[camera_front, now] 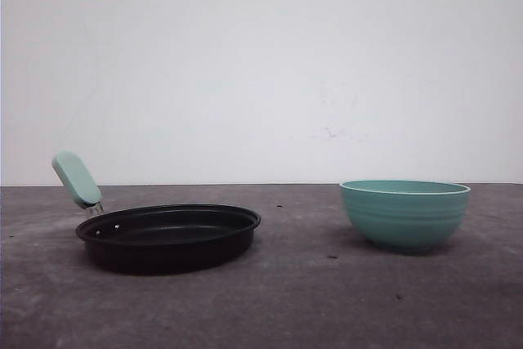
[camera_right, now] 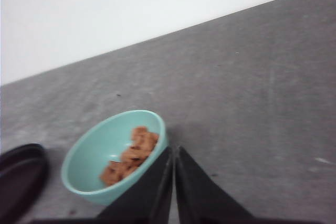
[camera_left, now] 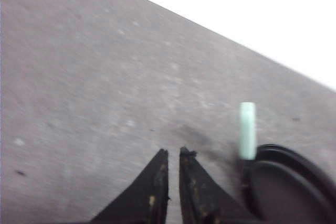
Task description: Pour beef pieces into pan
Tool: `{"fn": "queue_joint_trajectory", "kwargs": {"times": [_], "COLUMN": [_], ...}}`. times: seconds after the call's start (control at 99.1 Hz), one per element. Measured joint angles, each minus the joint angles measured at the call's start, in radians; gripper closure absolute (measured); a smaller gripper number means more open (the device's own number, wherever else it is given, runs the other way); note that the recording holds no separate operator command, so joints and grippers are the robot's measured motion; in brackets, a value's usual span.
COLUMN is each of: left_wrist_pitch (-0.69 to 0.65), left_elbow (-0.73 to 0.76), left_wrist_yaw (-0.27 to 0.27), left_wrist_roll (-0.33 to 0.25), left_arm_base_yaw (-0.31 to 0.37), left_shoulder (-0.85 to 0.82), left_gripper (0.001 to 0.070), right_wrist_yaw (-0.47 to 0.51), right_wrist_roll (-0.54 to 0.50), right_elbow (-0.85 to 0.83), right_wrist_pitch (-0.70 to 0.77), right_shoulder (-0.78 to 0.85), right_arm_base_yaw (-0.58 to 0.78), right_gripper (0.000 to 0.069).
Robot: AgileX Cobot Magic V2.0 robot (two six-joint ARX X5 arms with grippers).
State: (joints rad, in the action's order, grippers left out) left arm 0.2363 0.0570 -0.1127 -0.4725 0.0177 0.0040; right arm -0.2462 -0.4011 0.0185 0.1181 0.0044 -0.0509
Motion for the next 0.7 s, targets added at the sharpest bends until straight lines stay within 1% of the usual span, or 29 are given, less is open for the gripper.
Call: {"fn": "queue_joint_trajectory", "kwargs": {"times": [0.05,0.101,0.131,0.161,0.262,0.313,0.353,0.434,0.555,0.605,0.696], "left_wrist_pitch": [-0.001,0.003,0.008,0.009,-0.010,-0.023,-0.024,-0.005,0.087,0.131,0.221], "left_elbow": [0.003,0.018,0.039,0.067,0.191,0.268,0.340,0.502,0.794,0.913,1.109], "left_wrist_yaw": [-0.047,-0.094,-0.111,-0.121,-0.122,-0.125,-0.140,-0.200,-0.286,-0.299,-0.306], "left_wrist_roll": [-0.048,-0.073,-0.080,-0.086,-0.089,-0.074,-0.056,-0.013,0.030,0.040,0.067], "left_arm_base_yaw": [0.000,0.000,0.000,0.000,0.000,0.000,0.000,0.000,-0.021,-0.035,-0.061], "left_shoulder": [0.001,0.014,0.031,0.055,0.167,0.246,0.321,0.477,0.703,0.779,0.868], "left_gripper": [0.0698,0.0698,0.0698,0.0697,0.0697,0.0697,0.0697,0.0697,0.0697,0.0697,0.0697], "right_wrist_yaw": [-0.017,-0.019,-0.013,-0.002,0.050,0.063,0.064,0.063,0.053,0.039,0.037], "right_wrist_roll": [-0.009,-0.010,-0.008,-0.002,0.044,0.068,0.085,0.104,0.131,0.149,0.192], "right_elbow": [0.020,0.066,0.106,0.152,0.328,0.414,0.483,0.622,0.869,0.973,1.142], "right_wrist_pitch": [0.019,0.058,0.084,0.106,0.144,0.155,0.167,0.215,0.335,0.389,0.476], "right_shoulder": [0.000,0.004,0.009,0.017,0.065,0.111,0.159,0.270,0.464,0.536,0.643], "right_arm_base_yaw": [0.000,0.000,0.000,0.000,0.000,0.000,0.000,0.000,0.000,0.000,-0.002], "right_gripper": [0.0683,0.0683,0.0683,0.0683,0.0683,0.0683,0.0683,0.0683,0.0683,0.0683,0.0683]}}
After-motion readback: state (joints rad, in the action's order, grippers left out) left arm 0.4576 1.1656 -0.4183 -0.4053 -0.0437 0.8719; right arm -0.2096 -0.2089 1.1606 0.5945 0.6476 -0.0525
